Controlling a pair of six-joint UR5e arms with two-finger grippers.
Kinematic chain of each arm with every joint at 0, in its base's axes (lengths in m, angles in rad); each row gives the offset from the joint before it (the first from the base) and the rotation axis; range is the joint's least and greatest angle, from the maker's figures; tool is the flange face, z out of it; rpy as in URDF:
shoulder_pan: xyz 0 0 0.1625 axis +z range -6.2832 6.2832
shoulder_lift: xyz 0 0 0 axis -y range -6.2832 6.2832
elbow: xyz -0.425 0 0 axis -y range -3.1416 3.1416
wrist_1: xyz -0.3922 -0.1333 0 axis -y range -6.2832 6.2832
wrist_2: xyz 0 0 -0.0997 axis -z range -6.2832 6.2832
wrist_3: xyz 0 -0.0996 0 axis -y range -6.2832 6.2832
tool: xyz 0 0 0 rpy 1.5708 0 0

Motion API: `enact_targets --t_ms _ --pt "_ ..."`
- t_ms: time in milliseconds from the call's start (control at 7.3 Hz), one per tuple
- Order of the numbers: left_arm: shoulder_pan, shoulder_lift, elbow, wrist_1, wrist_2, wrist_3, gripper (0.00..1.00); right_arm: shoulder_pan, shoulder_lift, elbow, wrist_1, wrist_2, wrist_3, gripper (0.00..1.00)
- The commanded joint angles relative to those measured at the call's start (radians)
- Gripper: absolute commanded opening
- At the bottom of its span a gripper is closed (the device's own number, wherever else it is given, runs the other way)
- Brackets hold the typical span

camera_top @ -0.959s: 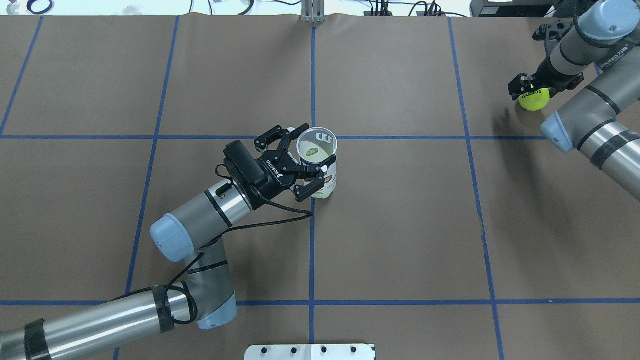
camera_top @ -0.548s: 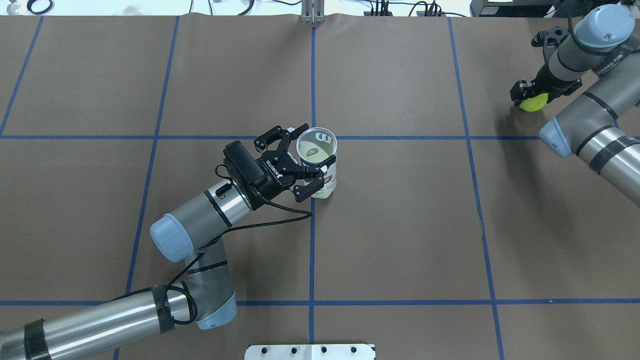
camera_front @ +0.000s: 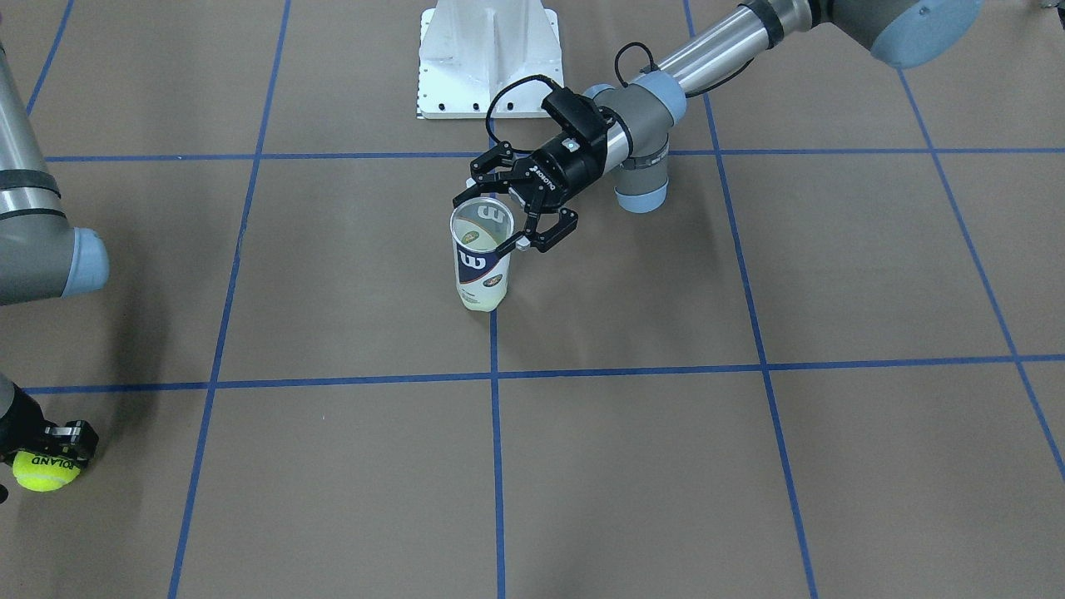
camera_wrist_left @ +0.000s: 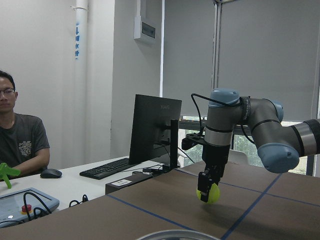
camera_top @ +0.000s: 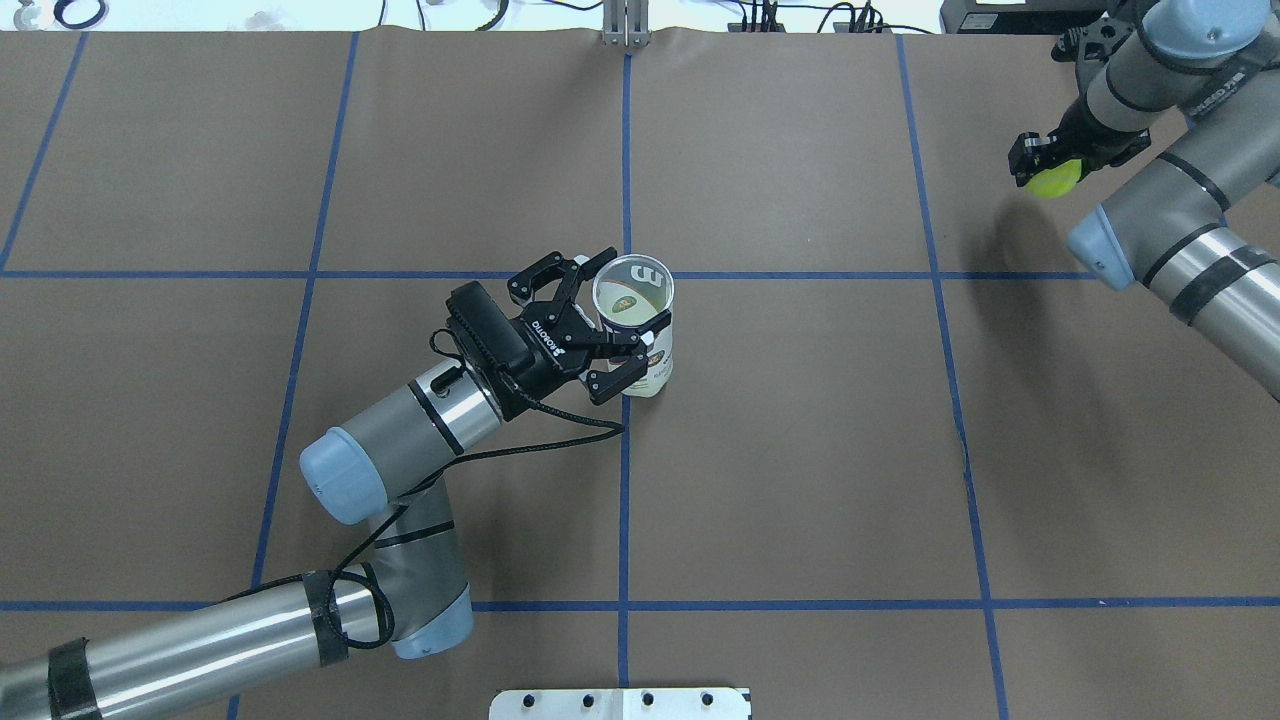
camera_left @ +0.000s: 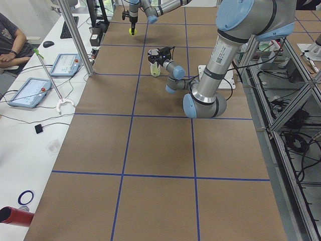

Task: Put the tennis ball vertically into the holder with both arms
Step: 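Move the right gripper to the second yellow ball and grasp it, then carry the second ball with the right gripper above the can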

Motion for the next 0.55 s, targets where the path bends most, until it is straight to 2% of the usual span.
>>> enact_targets --t_ms 0,137,411 --pt "0.002 0.001 0.001 0.0 -0.001 0.002 0.88 -0.008 0.02 0.229 -0.175 0.062 0.161 0.0" --pt "0.002 -0.001 0.001 0.0 -0.001 0.0 0.88 -0.043 0.02 0.329 -0.179 0.125 0.31 0.0" --pt "0.002 -0.001 0.001 0.0 0.001 0.0 0.88 -0.154 0.021 0.512 -0.185 0.134 0.58 0.0"
